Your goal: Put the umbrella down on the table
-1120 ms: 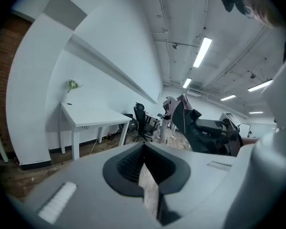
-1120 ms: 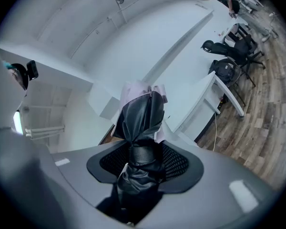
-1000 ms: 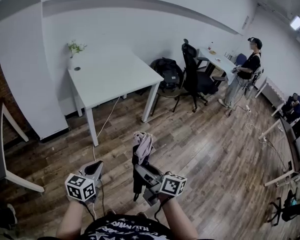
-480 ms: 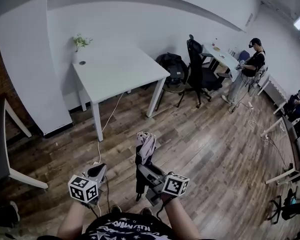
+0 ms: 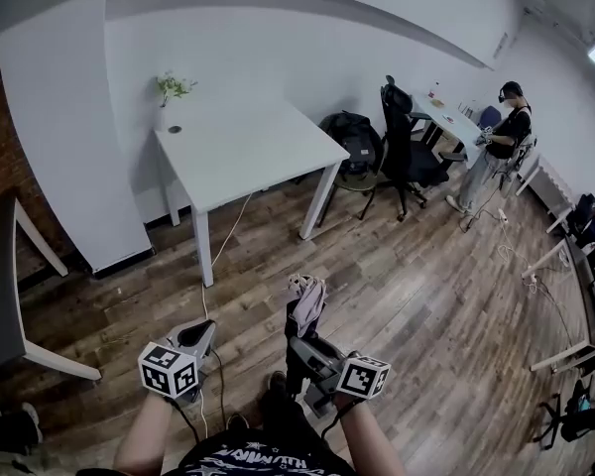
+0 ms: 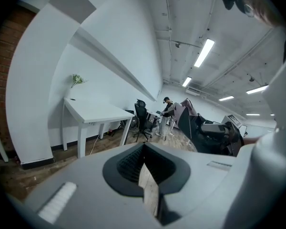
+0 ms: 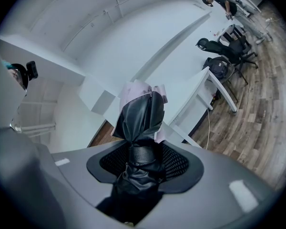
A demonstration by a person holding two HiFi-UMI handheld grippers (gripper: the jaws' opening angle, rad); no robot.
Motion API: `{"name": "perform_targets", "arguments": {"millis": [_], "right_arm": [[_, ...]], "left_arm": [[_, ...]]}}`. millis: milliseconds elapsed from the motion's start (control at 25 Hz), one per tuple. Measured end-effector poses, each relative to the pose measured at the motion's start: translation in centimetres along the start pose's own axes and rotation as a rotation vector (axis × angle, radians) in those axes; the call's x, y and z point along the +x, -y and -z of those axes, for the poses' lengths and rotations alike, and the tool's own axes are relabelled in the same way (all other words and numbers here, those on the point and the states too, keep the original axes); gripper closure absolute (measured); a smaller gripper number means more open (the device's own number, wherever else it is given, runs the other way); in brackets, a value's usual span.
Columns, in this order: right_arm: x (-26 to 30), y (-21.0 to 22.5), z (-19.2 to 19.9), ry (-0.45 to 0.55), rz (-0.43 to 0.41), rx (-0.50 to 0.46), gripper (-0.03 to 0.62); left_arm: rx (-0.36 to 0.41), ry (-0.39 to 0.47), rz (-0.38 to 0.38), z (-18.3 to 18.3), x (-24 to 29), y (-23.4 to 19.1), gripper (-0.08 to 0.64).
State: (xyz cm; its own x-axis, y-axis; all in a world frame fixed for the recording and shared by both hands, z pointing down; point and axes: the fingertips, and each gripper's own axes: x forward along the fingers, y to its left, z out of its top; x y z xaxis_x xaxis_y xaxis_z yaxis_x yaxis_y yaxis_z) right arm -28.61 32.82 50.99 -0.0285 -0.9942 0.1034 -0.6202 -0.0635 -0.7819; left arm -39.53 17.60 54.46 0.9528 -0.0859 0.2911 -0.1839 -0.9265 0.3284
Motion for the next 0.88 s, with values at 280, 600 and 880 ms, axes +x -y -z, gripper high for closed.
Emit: {"name": "perform_targets", "arguments": {"millis": [280,600,880], "right_arm": [[4.1,3.4,-2.9,-0.003,-0.025,0.034,0.364],[10.7,8.3,-9.6,-0.022,-0.076,0.059,0.364],[14.7,13.1,-17.2,-0.029,-0.099,0.079,0.364]], "left_arm": [[-0.007,0.021,-0.045,-1.7,2.7,-2.8,0.557],[-0.029,0.005,-0.138,-4.4,8.5,-8.0,0.557],[-0.021,0.024,-0.177,-9.2,15.5,-9.5,0.557]]}}
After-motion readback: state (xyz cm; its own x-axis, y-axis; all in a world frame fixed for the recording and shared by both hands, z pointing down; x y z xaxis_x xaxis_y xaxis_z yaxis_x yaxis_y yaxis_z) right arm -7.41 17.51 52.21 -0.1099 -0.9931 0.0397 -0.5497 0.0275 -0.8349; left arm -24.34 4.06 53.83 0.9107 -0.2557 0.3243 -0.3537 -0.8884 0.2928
